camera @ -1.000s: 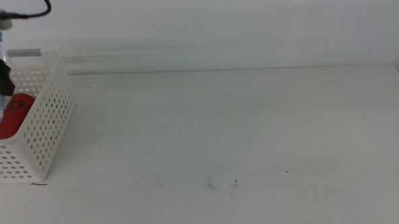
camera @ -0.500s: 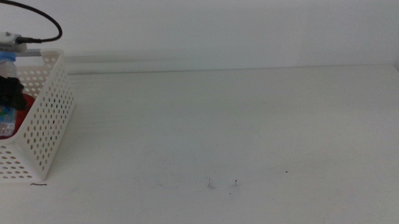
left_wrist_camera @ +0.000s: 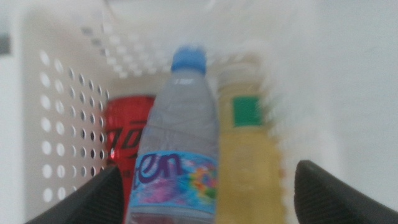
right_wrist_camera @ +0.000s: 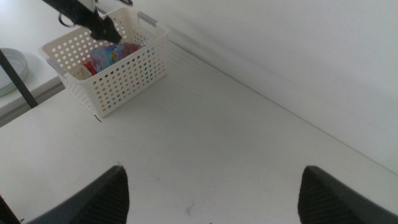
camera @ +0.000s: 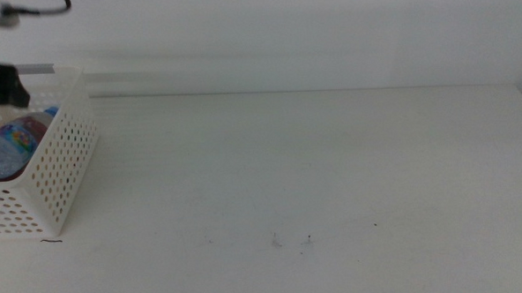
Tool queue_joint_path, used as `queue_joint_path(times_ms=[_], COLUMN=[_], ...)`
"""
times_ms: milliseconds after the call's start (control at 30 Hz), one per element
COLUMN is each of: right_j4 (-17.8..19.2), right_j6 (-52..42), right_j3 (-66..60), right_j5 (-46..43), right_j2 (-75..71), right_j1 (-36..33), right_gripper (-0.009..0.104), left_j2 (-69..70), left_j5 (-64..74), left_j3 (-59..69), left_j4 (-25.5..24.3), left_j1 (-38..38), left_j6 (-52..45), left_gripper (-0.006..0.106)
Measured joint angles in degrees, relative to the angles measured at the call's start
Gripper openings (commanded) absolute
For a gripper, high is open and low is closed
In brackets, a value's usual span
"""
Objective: Use arms to grab the bottles and put them into the dustbin to the left of the table.
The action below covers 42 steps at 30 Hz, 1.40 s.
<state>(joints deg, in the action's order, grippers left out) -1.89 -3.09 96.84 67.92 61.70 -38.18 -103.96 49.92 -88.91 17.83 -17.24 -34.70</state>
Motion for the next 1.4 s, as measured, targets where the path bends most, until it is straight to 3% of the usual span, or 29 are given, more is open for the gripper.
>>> queue_joint_path(times_ms=[300, 467, 667, 967, 1400], right_j4=[0.0, 0.0, 0.0, 0.0, 0.0], right_j6=[0.0, 0.0, 0.0, 0.0, 0.0], right_j3=[0.0, 0.0, 0.0, 0.0, 0.0], right_j5=[0.0, 0.0, 0.0, 0.0, 0.0], right_j2=[0.0, 0.0, 0.0, 0.0, 0.0], right_j1=[0.0, 0.0, 0.0, 0.0, 0.0], right_gripper=[0.09, 0.09, 0.09, 0.09, 0.09], left_j2=[16.2, 27.6, 41.0, 52.9, 55.6], left_j5=[1.8, -6.6, -20.7, -26.9, -27.5], left_j3=[3.3, 10.6, 25.2, 33.5, 33.6], left_j4=[-0.1, 0.0, 0.0, -0.9, -1.2], left_j1=[11.1, 20.9, 27.3, 28.2, 28.2], left_j6=[3.1, 6.0, 8.0, 8.5, 8.6], left_gripper=[0.093, 0.093, 0.093, 0.093, 0.093])
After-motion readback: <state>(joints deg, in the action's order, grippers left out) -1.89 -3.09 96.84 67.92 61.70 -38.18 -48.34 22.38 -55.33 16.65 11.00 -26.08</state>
